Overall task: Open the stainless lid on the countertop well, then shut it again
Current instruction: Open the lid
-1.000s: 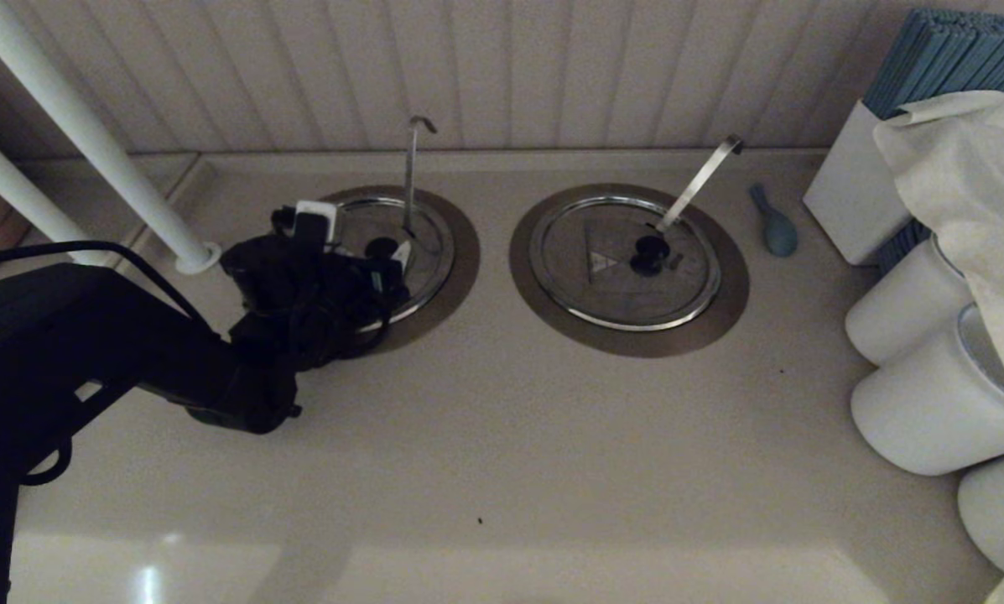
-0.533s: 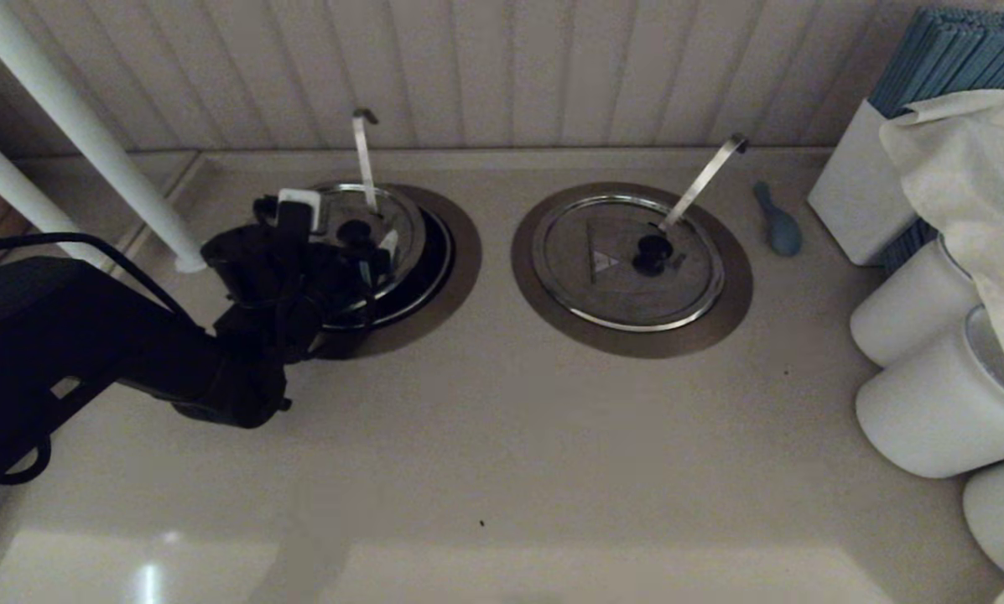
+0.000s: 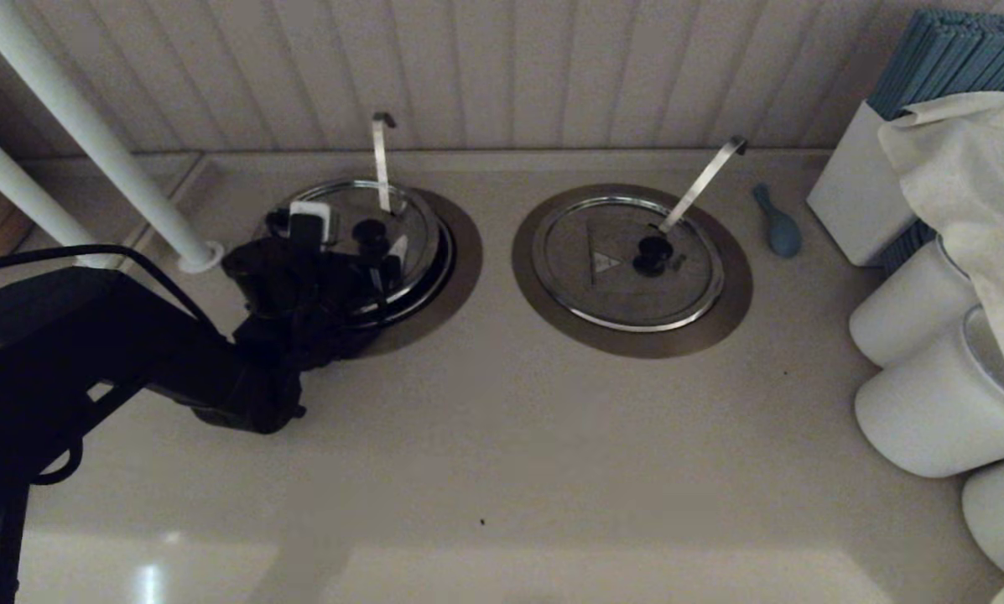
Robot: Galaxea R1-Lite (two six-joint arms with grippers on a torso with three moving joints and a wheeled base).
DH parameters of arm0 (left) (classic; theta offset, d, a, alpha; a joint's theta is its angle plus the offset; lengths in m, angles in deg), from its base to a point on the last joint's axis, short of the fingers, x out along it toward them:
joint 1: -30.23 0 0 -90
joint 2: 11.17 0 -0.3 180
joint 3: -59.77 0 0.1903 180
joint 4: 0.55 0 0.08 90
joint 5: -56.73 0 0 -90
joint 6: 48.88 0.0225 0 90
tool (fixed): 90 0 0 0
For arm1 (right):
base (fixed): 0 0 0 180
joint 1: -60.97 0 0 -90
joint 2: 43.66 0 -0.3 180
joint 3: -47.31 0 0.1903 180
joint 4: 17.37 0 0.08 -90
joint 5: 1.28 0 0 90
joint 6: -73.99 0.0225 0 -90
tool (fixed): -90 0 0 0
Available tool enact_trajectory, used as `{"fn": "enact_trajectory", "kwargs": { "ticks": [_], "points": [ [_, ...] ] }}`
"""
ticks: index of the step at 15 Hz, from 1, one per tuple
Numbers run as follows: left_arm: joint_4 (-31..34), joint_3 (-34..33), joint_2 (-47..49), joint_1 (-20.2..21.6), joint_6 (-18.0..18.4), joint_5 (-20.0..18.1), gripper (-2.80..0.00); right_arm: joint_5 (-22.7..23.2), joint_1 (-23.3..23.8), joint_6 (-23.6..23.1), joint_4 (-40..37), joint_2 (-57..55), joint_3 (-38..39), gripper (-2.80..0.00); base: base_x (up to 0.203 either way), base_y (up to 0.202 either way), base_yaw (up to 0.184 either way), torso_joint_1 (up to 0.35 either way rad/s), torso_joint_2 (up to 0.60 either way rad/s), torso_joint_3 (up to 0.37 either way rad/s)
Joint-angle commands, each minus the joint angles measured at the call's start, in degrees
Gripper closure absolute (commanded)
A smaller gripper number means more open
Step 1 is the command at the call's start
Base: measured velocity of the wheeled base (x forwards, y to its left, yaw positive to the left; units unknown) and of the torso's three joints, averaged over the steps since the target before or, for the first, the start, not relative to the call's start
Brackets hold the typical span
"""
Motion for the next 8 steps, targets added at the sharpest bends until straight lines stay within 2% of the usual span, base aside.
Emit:
{"fn": "enact_trajectory", "kwargs": {
  "ticks": [1,4,8],
  "points": [
    [0.8,-0.2,1.1,-1.4,-1.0,0.0,-2.8,0.0,0.0,0.0,0.0,0.0,0.0,0.0,0.0,0.0,0.0,0.0,0.0,0.0],
    [1.9,-0.4,-0.1,-3.0,-2.5,0.0,-2.8,0.0,0.0,0.0,0.0,0.0,0.0,0.0,0.0,0.0,0.0,0.0,0.0,0.0],
    [3.6,-0.7,-1.8,-3.2,-3.3,0.1,-2.8,0.0,0.0,0.0,0.0,0.0,0.0,0.0,0.0,0.0,0.0,0.0,0.0,0.0]
  ]
}}
